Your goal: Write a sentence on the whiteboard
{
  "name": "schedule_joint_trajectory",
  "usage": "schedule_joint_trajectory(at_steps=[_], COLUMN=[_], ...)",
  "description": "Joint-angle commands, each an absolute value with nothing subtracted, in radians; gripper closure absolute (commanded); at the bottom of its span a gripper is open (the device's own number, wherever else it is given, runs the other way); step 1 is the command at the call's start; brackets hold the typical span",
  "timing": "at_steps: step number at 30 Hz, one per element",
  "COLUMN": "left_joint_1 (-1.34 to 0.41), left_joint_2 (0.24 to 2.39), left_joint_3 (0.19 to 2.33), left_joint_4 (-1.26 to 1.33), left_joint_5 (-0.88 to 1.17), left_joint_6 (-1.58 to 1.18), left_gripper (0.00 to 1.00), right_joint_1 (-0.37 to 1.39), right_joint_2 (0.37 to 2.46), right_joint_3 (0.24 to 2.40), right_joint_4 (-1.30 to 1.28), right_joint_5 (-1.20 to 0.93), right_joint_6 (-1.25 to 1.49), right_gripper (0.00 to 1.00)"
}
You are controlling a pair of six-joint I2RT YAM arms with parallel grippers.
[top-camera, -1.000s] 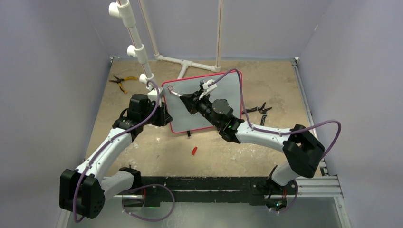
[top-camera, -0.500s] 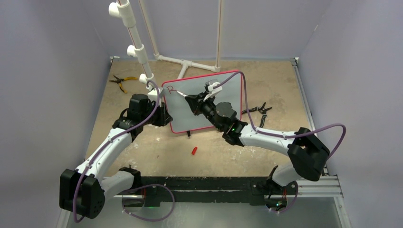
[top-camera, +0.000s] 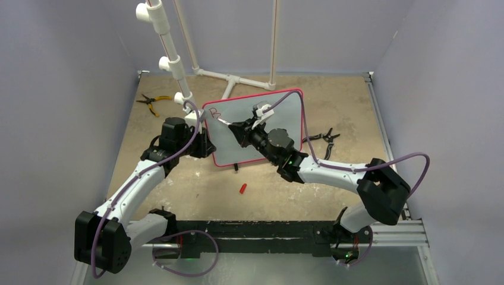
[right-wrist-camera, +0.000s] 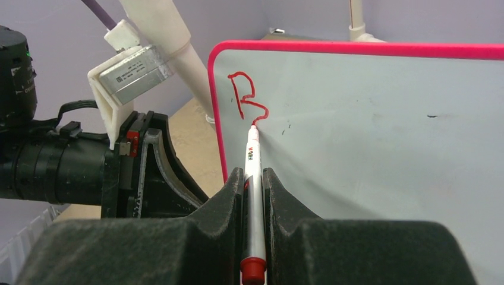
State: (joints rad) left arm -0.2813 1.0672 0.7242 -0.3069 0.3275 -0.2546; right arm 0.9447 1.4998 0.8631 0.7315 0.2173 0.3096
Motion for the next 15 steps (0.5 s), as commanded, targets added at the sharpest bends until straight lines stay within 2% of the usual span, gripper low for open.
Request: schedule_joint_trajectory(at_steps=[1,15], left_joint_1=[-0.276,-0.276], left_joint_2=[1.062,1.063], left_joint_3=[0.724,0.724], left_joint_4=[-0.272,-0.272], left_joint_5=[0.343,0.339], left_joint_6=[-0.262,-0.262], left_gripper=[0.78,0.78], right_joint_1=[0.955,0.957], right_joint_2=[1.522,1.530], right_joint_3=[0.899,0.931], right_joint_4=[0.769,0.809], right_joint_5=[0.206,0.236], right_joint_6=[0.283,0.278], right_gripper=[1.00,1.00])
